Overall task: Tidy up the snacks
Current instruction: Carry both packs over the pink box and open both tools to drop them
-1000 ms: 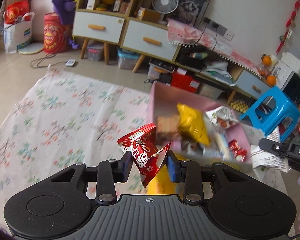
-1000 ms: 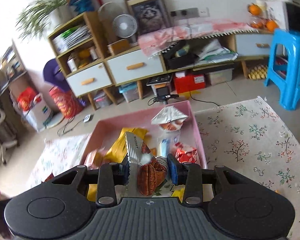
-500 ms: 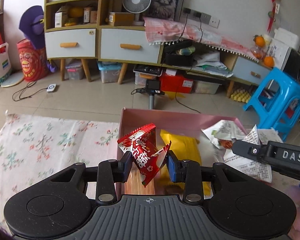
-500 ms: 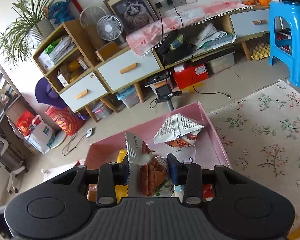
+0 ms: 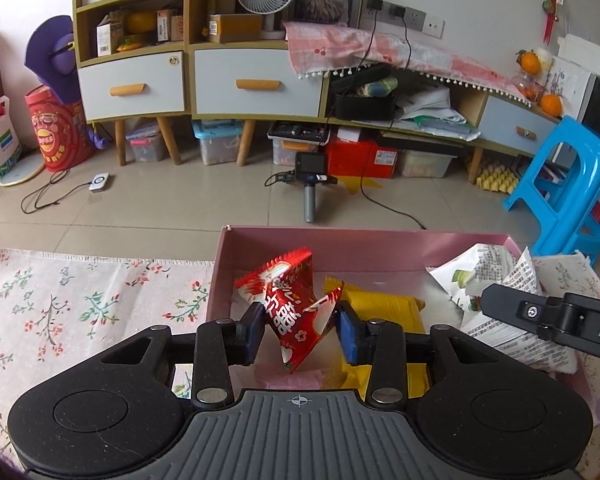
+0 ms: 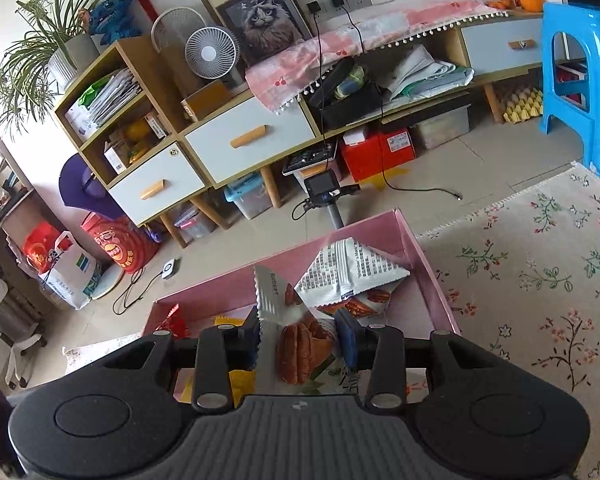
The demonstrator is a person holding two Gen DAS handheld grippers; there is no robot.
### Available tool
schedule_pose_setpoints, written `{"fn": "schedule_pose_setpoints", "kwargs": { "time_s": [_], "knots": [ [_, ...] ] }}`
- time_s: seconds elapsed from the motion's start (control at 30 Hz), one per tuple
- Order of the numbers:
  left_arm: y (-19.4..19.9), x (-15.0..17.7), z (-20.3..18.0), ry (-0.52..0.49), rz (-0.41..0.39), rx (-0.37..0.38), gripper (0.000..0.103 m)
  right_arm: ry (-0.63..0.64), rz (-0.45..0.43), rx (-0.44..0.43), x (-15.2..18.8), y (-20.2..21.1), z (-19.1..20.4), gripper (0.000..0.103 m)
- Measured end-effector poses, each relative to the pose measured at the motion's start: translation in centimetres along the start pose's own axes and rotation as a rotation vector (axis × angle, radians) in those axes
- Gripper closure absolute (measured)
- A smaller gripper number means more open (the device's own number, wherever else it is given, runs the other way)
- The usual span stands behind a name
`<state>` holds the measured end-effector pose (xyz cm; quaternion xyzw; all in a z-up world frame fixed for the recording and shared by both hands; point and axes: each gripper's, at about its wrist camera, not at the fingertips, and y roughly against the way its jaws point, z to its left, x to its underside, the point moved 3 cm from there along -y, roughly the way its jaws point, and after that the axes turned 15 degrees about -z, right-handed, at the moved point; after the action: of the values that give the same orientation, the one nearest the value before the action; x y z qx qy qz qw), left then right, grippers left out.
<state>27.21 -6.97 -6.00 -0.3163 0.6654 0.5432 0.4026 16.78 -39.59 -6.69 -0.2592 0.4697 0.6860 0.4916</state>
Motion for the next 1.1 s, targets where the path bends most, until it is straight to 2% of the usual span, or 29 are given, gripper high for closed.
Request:
{"fn": "schedule_pose_setpoints", "kwargs": {
  "time_s": [0.07,0.1,0.23,0.4,0.53,0.83,1.0,1.1],
  "knots": [
    [-0.2,0.1,0.0,0.002,0.006,-0.005,0.064,0.010,-0.004,0.004,0.0,-0.1,0.1,0.072],
    [-0.3,0.1,0.1,0.007,0.009,-0.006,0.062,0.014,-0.002,0.005,0.1,-0.2,0.1,0.069],
    [0.1,0.1,0.5,0.018,-0.005,-0.019,0.038,0.019,0.005,0.007,0.1,-0.2,0.0,0.054],
    [1.3,-0.3,0.6,0.011,-0.010,-0.003,0.032,0.005,-0.010,-0.002,-0.4,0.4,0.1,0.038],
    [2.7,-0.7,0.3,0.004,-0.013,-0.002,0.025,0.001,-0.020,-0.001,-0.7,1.2,0.2,0.033],
    [6.8,-1.3,0.4,0.026,-0.021,0.002,0.018,0.025,-0.021,0.019,-1.4,4.2,0.5,0.023],
    [9.2,-0.9,0.6,0.034,-0.017,0.006,0.014,0.073,-0.011,0.027,-1.3,6.2,1.0,0.021],
    [10.7,-0.2,0.9,0.050,-0.007,0.014,0.012,0.100,-0.008,0.027,-1.1,7.6,1.4,0.015]
  ]
}}
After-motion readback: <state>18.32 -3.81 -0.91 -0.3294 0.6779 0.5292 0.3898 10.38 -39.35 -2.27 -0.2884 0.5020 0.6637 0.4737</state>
